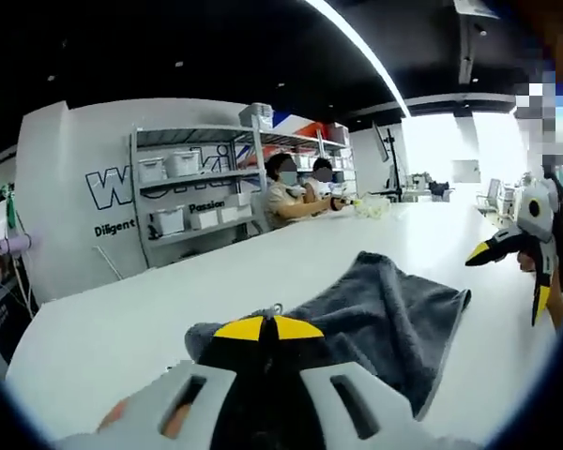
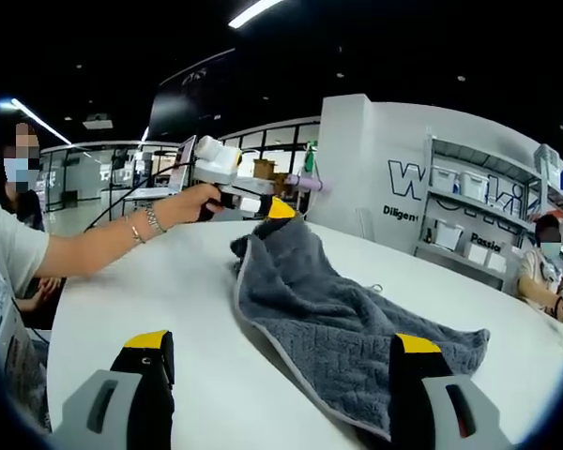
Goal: Fold the towel on the table until its edges align and the towel forms a compact rectangular stack.
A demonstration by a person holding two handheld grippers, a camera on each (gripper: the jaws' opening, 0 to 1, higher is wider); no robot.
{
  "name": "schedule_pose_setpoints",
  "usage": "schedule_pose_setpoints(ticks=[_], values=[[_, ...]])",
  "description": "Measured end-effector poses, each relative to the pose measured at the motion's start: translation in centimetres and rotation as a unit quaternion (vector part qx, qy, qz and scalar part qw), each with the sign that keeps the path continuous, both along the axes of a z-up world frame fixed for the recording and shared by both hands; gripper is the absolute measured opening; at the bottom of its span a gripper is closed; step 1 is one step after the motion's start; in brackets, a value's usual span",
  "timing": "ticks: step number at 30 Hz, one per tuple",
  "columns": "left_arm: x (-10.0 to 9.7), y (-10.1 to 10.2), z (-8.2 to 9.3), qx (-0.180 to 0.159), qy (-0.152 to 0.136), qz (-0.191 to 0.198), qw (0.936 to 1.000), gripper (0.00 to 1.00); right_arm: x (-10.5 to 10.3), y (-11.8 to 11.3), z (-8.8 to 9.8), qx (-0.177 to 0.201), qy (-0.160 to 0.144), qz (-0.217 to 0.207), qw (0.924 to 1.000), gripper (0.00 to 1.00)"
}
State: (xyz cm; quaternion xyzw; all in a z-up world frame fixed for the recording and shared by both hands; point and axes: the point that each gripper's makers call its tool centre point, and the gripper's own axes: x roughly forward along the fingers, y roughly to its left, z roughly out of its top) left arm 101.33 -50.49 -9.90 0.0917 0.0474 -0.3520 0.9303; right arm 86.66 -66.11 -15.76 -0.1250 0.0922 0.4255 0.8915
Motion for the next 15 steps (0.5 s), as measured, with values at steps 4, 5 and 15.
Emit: schedule_pose_setpoints(ticks=[4,5,15], values=[[-0.1,-4.5,0.4,-0.006,-0.006,-0.040,0.9992,0.04,0.0,-0.1,0.1,0.001,0.002,0.000,1.0000,1.00],[-0.4,-6.2,0.2,-0.012,0.000,-0.060,0.9981,0.04,0.0,-0.2,0.3,0.004,0.001,-0.002,1.0000,1.00],[-5.6,-14.8,-5.5,-0.039,0.100,-0.197,0.9745,0.04,-0.1,-0.4,1.0,0.013,-0.006,-0.006,0.9999,0.99]])
